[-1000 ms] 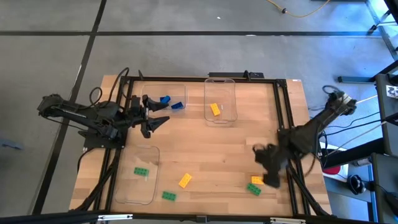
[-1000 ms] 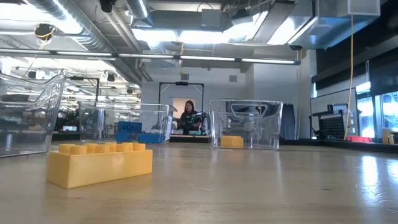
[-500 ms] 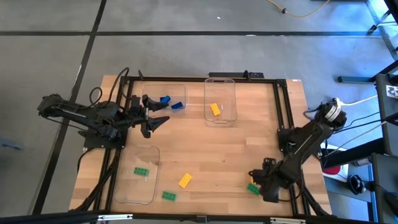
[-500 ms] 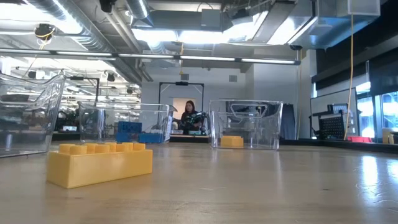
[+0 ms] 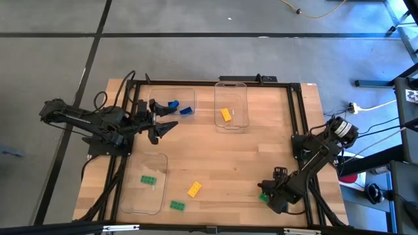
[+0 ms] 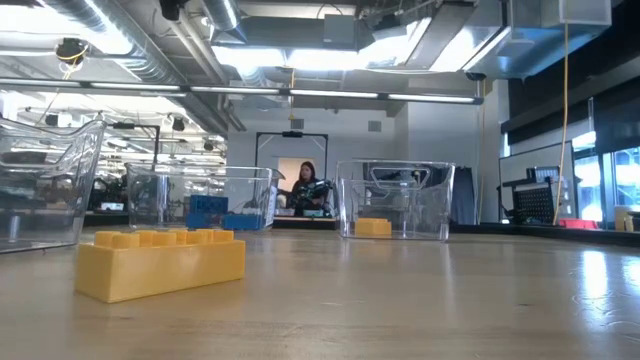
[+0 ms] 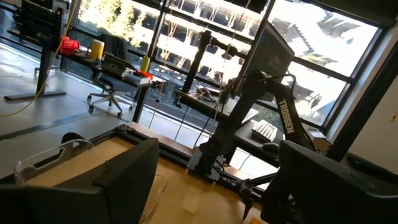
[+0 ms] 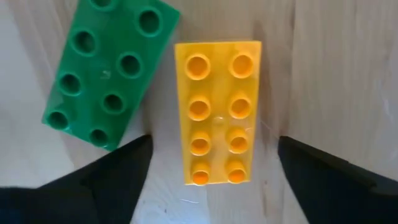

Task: Sort & place blocks by color
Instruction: Put the right yellow game piece into the top right transparent bin

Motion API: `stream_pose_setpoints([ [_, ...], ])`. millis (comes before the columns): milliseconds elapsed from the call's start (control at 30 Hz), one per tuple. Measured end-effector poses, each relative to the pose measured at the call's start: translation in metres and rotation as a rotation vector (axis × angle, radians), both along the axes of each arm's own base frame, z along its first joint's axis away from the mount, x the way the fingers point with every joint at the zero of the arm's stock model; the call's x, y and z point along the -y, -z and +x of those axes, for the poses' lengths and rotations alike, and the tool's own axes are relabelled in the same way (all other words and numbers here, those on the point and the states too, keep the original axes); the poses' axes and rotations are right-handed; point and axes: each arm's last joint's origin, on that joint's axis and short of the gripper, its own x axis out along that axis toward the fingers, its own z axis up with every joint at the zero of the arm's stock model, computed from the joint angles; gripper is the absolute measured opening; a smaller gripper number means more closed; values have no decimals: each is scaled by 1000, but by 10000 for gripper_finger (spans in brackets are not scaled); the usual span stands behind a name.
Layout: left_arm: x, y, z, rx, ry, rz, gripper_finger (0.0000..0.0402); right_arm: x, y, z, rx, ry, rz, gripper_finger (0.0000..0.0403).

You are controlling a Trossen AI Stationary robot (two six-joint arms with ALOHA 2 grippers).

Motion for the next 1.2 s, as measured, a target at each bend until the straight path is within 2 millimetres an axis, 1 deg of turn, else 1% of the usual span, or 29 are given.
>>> stream_pose_setpoints([
  [100, 0, 0, 0, 0, 0, -2, 323, 0, 0, 1, 4, -4, 6, 305],
  [167, 0, 0, 0, 0, 0, -2, 323, -1, 1, 1, 3, -10, 14, 257],
  [300, 0, 0, 0, 0, 0, -2, 323, 0, 0, 1, -1, -23, 9, 148],
  [333, 0, 0, 0, 0, 0, -2, 323, 1, 0, 1, -3, -32, 11, 139],
  [433, 0, 0, 0, 0, 0, -2, 323, 4, -4, -2, -34, -54, 5, 141],
  [500, 0, 0, 0, 0, 0, -2, 323, 15, -10, -11, -108, -55, -69, 141],
  [567, 0, 0, 0, 0, 0, -1, 323, 22, -19, -18, -120, -29, -89, 141],
  [633, 0, 0, 0, 1, 1, -1, 323, 36, -25, -31, -131, 30, -110, 141],
  [667, 0, 0, 0, 0, 0, 1, 323, 41, -27, -35, -113, 80, -92, 141],
  [700, 0, 0, 0, 0, 0, 1, 323, 44, -29, -37, -61, 137, -33, 141],
  [800, 0, 0, 0, 3, 1, 0, 323, 54, -31, -37, 154, 296, 186, 141],
  [867, 0, 0, 0, 3, 0, 0, 323, 60, -28, -31, 333, 396, 319, 141],
  [933, 0, 0, 0, 3, 1, 0, 323, 68, -27, -19, 500, 480, 424, 141],
  [967, 0, 0, 0, 2, 1, 1, 323, 72, -25, -12, 565, 512, 448, 141],
  [1067, 0, 1, 0, -15, -13, 8, 323, 89, -24, 13, 735, 571, 429, 141],
  [1133, 0, 6, 2, -62, -36, 30, 323, 101, -30, 33, 881, 593, 394, 141],
  [1200, 0, 11, 7, -104, -38, 40, 323, 111, -41, 55, 1024, 581, 381, 141],
])
